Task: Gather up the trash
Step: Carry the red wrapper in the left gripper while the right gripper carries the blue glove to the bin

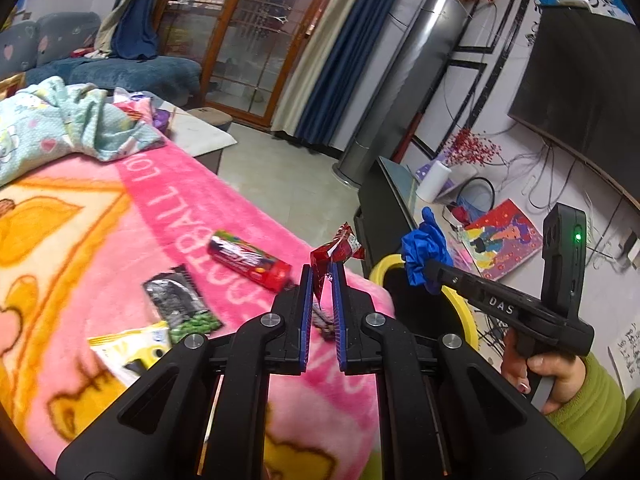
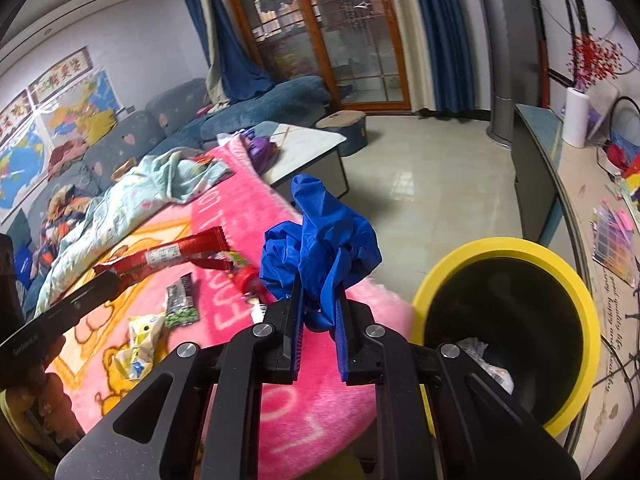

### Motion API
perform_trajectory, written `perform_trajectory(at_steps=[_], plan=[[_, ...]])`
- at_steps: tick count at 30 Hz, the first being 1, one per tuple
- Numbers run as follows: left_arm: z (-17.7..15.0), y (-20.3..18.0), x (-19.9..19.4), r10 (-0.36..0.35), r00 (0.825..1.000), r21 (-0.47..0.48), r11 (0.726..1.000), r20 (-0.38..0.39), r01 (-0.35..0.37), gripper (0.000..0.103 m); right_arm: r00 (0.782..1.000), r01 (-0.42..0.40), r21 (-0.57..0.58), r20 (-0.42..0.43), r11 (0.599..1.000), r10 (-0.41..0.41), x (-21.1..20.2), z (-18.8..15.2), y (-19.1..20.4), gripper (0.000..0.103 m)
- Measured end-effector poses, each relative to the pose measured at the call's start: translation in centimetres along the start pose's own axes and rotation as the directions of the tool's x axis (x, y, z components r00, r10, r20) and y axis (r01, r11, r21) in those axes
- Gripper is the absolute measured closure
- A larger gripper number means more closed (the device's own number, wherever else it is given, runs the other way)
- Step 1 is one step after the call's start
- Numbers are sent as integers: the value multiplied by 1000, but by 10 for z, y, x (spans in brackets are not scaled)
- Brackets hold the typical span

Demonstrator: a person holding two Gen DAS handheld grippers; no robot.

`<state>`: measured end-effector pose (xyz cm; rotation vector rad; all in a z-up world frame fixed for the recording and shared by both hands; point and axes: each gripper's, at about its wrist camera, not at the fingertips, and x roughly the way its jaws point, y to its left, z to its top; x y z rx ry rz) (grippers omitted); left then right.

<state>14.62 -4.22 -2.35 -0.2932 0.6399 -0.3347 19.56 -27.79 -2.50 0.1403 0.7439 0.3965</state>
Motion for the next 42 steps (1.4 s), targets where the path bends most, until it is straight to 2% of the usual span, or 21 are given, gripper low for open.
perform_trajectory(at_steps=[22,42], plan=[[-19,-80,59,-74,990,145,985,-121,92,98,989,135,227,29,965,-145,-25,-15,-108,90],[-42,-109,99,-94,968,213,966,-233,145,98,980,196,352,-30,915,-198,-16,-37,-169,88]])
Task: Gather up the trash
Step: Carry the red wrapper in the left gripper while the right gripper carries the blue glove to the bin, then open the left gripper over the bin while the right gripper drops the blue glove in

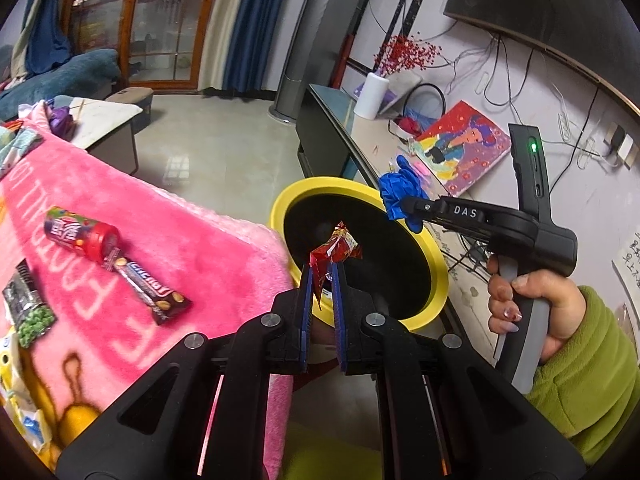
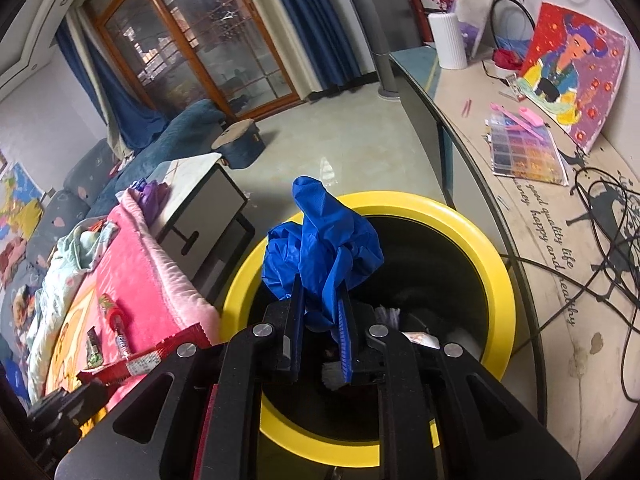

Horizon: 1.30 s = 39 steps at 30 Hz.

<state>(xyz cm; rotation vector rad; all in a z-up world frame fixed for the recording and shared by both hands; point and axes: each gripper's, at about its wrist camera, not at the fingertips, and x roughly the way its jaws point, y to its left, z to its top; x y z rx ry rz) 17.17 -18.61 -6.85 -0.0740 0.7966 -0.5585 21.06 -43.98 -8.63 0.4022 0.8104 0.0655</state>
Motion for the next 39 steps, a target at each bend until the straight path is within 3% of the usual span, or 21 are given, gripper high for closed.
perform_trajectory(at_steps=[10,15,21,29,32,34,39], plan=[[-5,-11,31,-17,998,14,1000,-63,18,98,999,4,53,-35,999,-2,11,-2,-20,86],[-1,-16,49,-30,995,24,999,-96,32,98,1000,7,92,-30,996,-4,11,-2,-31,74],[4,-25,68,-32,994,47,998,-108,37,94,1000,27,130,-8,991,-27,6,1,-44,68],[4,-26,64,-17,997,51,999,-70,20,35,998,48,137,26,989,-52,-1,2,-50,59],[4,-20,54,7,999,38,999,-39,-5,21,998,46,127,32,991,-50,-2,3,-44,55],[5,-15,47,34,999,33,999,-14,-33,12,998,42,116,38,992,-47,-3,3,-38,54],[9,-2,27,86,995,-6,996,40,-86,11,998,20,58,67,998,-23,-13,4,-16,50]])
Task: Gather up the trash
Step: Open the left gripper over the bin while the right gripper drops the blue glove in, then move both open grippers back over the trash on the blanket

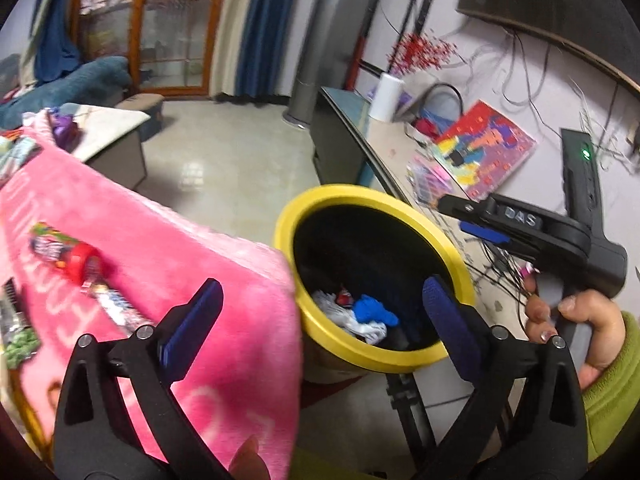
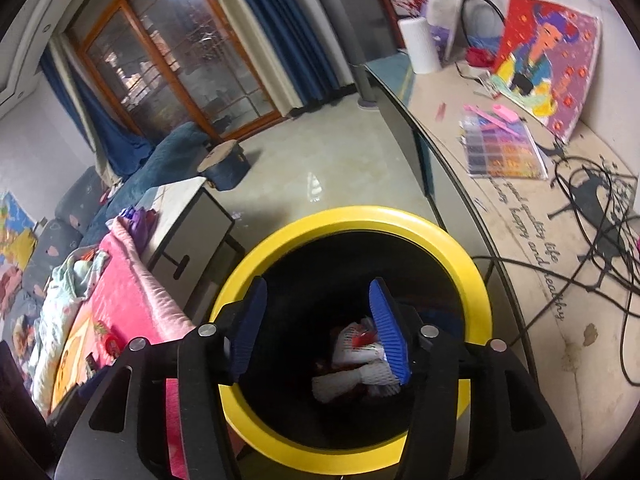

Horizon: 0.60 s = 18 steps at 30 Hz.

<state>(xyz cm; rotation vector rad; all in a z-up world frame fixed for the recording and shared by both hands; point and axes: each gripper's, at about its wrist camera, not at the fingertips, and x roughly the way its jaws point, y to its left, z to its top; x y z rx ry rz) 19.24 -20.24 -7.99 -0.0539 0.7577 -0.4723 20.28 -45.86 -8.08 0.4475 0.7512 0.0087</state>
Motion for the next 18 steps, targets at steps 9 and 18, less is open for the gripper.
perform_trajectory(at_steps=[9,18], plan=[[6,29,-38,114,987,-61,992,117,-108,11,995,-84,-130,41,988,90,-20,-8,52,41],[4,61,-76,239,951,-118,969,199,-219,11,986,-142,-296,44,944,163,-30,-31,109,32]])
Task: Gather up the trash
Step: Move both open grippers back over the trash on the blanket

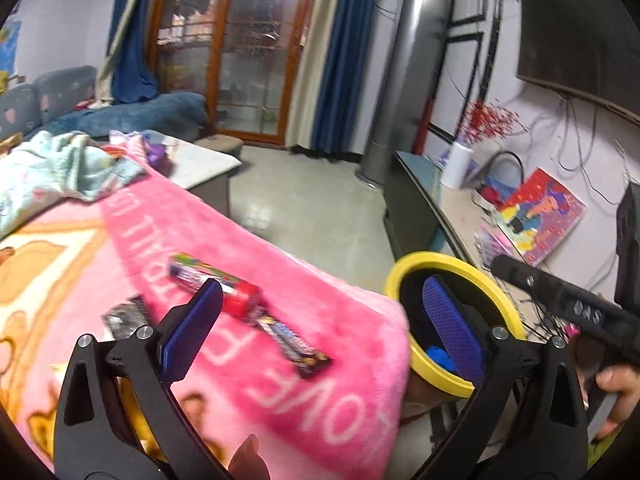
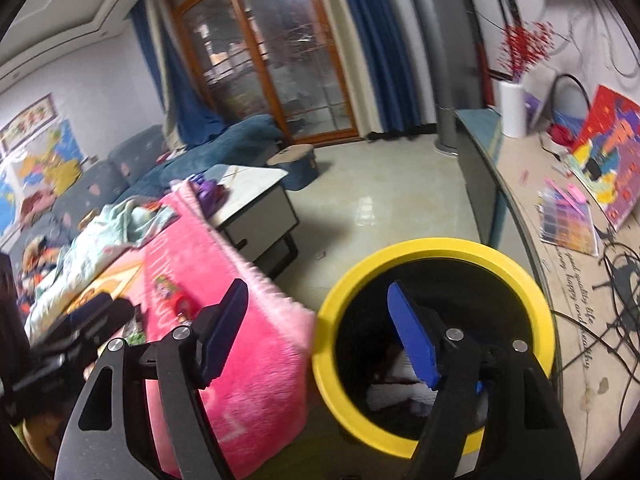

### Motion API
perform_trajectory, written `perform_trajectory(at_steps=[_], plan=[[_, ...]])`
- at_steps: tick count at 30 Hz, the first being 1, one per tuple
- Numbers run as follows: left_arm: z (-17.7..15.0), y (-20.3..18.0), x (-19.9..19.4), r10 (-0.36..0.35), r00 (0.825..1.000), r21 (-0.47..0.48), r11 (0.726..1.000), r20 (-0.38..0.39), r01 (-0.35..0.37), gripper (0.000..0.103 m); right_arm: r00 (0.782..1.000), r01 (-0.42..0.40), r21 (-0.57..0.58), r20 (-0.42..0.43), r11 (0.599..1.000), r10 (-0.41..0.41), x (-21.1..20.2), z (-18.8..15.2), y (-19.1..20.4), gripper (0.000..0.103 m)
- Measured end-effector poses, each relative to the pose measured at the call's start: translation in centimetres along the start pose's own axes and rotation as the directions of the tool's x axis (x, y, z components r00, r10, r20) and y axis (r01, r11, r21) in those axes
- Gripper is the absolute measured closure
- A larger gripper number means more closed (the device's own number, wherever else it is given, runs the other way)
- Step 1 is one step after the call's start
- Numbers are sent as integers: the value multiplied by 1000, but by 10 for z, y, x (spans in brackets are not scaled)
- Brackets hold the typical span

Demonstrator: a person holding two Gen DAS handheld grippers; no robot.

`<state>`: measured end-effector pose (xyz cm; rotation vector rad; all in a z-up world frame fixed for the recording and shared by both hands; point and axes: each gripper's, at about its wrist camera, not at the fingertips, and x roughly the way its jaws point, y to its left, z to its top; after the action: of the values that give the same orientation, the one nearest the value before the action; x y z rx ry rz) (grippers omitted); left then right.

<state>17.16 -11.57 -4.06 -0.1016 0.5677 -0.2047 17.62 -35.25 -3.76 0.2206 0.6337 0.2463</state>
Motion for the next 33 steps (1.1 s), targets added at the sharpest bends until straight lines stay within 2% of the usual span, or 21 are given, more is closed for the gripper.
perform_trajectory(at_steps=[3,16,33], plan=[[2,14,-11,40,999,-13,999,28,-40,11,1000,-17,-42,-6,999,17,1,-4,18,29],[2,72,-52,163,982,-117,981,96,-152,11,995,-87,-217,-71,972,73,10,-28,81,26],[-11,127,-88,276,957,-200,946,84,-255,11,980,-158,-323,-167,933,108,33,-45,134,25]])
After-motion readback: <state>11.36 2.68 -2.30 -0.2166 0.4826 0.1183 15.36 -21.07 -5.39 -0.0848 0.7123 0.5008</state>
